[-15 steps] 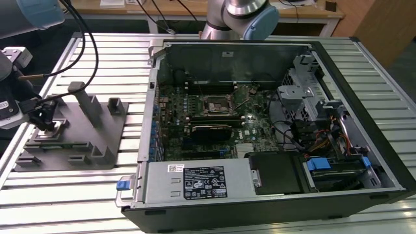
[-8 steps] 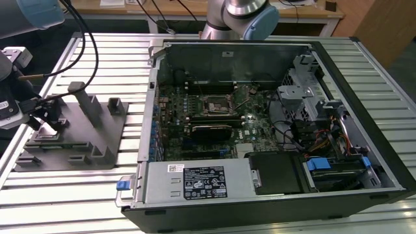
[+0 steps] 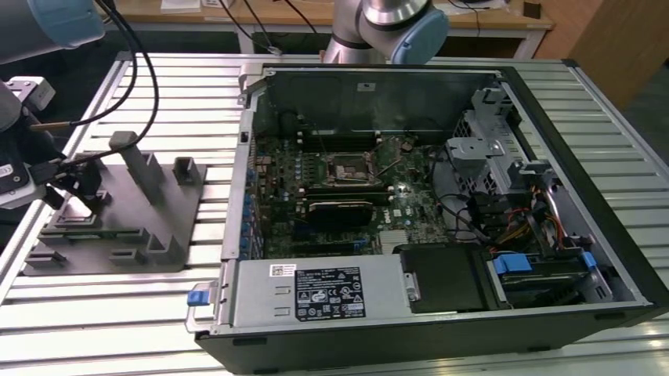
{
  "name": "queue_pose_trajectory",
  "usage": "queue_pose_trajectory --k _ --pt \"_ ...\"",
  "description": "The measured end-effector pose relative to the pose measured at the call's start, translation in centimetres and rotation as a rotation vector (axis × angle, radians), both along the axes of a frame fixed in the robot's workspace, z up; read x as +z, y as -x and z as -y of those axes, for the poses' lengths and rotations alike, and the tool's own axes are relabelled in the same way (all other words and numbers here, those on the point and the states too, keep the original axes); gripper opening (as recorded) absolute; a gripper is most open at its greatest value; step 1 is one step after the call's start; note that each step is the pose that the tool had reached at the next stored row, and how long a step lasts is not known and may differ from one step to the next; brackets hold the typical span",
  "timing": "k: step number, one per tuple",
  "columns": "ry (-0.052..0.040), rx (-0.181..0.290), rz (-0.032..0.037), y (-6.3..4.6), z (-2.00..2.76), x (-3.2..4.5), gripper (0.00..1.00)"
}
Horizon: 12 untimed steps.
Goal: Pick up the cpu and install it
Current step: 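Pick up the cpu and move it towards the insertion slot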
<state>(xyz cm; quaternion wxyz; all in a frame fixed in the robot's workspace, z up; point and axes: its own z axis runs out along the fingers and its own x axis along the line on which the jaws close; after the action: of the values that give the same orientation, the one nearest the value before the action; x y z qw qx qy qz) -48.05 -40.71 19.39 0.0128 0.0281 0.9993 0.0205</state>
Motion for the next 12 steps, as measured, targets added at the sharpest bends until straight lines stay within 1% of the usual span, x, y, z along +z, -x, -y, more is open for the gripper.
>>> queue_pose_trajectory --k 3,8,12 --pt "0.0 -0.001 0.0001 0.0 -0.09 -0.17 0.59" --pt "0.0 -0.001 0.0002 0.0 -0.16 -0.7 0.59" --pt "0.0 -0.001 0.0001 0.0 -0.22 -0.9 0.59"
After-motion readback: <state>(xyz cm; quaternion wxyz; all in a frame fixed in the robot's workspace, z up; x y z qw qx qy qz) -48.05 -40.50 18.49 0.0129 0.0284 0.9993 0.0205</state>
